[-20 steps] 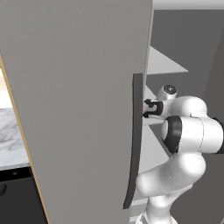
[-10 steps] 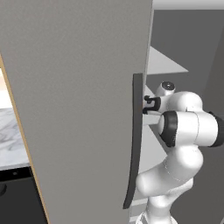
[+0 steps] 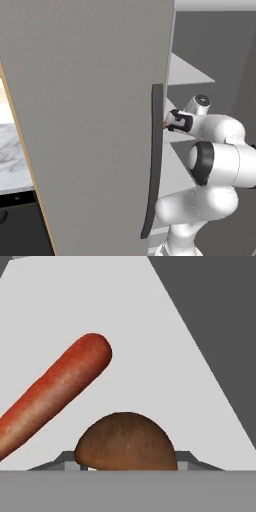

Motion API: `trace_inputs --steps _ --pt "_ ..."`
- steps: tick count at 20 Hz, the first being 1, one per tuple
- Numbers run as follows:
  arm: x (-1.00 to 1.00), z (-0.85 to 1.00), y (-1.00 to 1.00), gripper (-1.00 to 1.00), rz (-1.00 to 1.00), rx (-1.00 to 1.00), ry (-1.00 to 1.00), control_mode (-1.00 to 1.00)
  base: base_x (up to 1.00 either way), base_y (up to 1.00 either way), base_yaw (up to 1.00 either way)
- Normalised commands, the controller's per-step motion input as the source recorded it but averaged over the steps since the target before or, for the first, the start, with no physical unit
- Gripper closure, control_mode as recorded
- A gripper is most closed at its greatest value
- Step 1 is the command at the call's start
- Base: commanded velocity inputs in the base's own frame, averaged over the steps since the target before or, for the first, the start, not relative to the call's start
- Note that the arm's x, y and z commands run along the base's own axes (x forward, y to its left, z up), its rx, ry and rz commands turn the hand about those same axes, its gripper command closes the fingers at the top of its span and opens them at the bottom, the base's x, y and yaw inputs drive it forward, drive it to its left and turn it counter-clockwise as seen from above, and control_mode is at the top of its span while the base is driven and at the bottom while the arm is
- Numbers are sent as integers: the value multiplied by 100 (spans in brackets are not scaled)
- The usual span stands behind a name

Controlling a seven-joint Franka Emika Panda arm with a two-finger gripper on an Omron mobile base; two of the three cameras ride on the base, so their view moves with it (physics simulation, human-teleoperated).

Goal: Take the mushroom and carrot out of the freezer and place them in the tupperware container on the counter. Then put the tupperware containing the vegetables back in the freezer.

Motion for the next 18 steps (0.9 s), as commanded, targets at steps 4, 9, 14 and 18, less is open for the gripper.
trace_inputs --steps 4,9,14,18 --pt "-100 40 0 100 0 0 -24 -100 0 0 0" --pt "-100 80 6 100 0 0 -15 -100 0 0 0" --pt "-85 94 36 100 0 -4 -5 -100 0 0 0" --pt "-68 91 37 100 0 -6 0 -100 0 0 0"
